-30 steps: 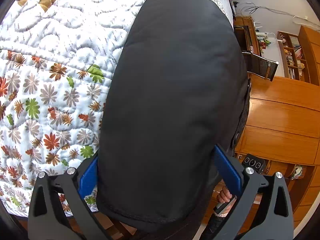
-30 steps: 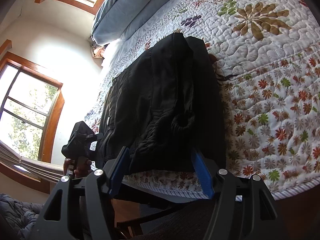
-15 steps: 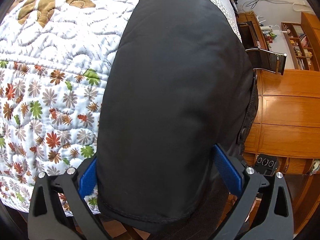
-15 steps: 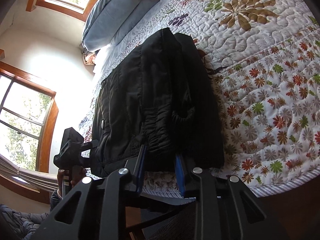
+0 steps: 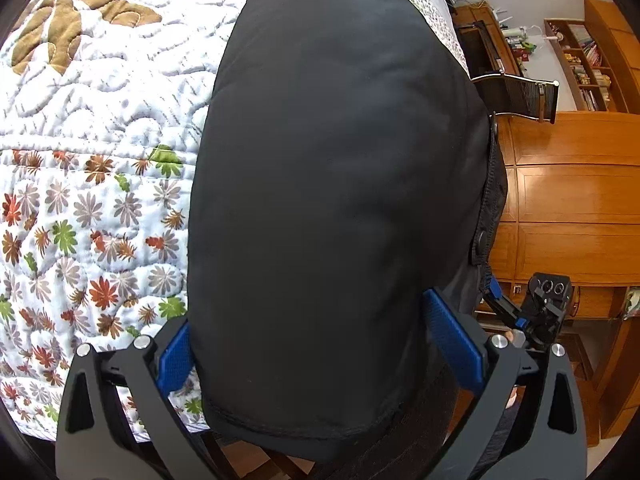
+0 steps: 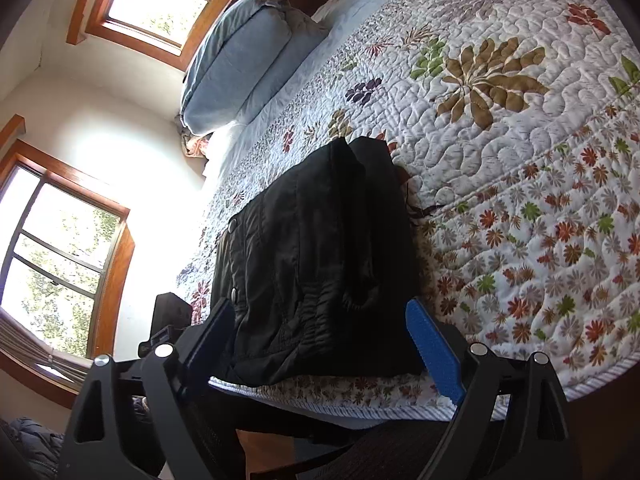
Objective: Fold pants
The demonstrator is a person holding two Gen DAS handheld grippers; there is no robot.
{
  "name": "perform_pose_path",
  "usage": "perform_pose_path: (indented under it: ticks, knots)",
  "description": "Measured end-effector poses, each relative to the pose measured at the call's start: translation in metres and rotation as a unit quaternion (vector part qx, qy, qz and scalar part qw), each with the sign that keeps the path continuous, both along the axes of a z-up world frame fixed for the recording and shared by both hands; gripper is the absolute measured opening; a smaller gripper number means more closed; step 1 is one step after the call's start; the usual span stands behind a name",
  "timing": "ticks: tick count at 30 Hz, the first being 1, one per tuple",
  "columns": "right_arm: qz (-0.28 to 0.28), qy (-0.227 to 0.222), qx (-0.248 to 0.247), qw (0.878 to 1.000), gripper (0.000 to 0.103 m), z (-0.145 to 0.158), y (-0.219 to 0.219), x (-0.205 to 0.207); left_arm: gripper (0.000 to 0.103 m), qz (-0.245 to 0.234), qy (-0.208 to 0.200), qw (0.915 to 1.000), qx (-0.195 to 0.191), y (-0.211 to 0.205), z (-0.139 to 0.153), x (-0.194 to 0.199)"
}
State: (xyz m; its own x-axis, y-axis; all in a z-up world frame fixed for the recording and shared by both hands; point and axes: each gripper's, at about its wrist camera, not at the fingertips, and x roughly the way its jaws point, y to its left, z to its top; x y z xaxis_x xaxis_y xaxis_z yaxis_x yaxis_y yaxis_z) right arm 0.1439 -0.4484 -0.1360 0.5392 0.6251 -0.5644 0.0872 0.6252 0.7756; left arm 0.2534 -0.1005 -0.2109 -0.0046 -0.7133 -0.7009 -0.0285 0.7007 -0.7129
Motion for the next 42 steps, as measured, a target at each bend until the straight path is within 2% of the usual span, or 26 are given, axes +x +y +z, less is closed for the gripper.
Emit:
perform_pose_path:
  ticks: [3,8,16,21,30,33,35,38,42]
  knots:
    - [0.024,0.032,0.018,0.999,0.094,-0.019,0.001,0.022,0.100,-0.002,0.011,0.9999,-0.010,0.002,-0.004,0.005]
    - [0.045,0.067,0.011,0.997,0.094,-0.043,0.005,0.037,0.100,-0.005,0.018,0.9997,-0.014,0.001,-0.007,0.012]
    - [0.073,0.064,0.032,0.995,0.095,-0.057,0.015,0.041,0.100,-0.008,0.021,0.9997,-0.002,-0.007,-0.006,0.023]
    - [0.095,0.066,0.018,0.993,0.100,-0.059,0.028,0.051,0.101,-0.009,0.021,0.9997,0.009,-0.015,-0.004,0.027]
    - [0.125,0.076,-0.047,0.988,0.100,-0.057,0.058,0.072,0.101,-0.015,0.019,0.9996,0.017,-0.030,0.002,0.029]
    - [0.123,0.073,-0.059,0.988,0.092,-0.054,0.059,0.069,0.099,-0.026,0.007,0.9995,0.016,-0.034,0.007,0.027]
    - [0.119,0.066,-0.049,0.989,0.078,-0.052,0.059,0.066,0.099,-0.025,0.004,0.9995,0.019,-0.037,0.009,0.028]
    - [0.108,0.063,-0.048,0.991,0.067,-0.048,0.059,0.062,0.095,-0.018,0.008,0.9996,0.018,-0.037,0.009,0.028]
    - [0.111,0.041,-0.068,0.991,0.056,-0.037,0.067,0.062,0.083,-0.014,0.011,0.9997,0.017,-0.034,0.010,0.030]
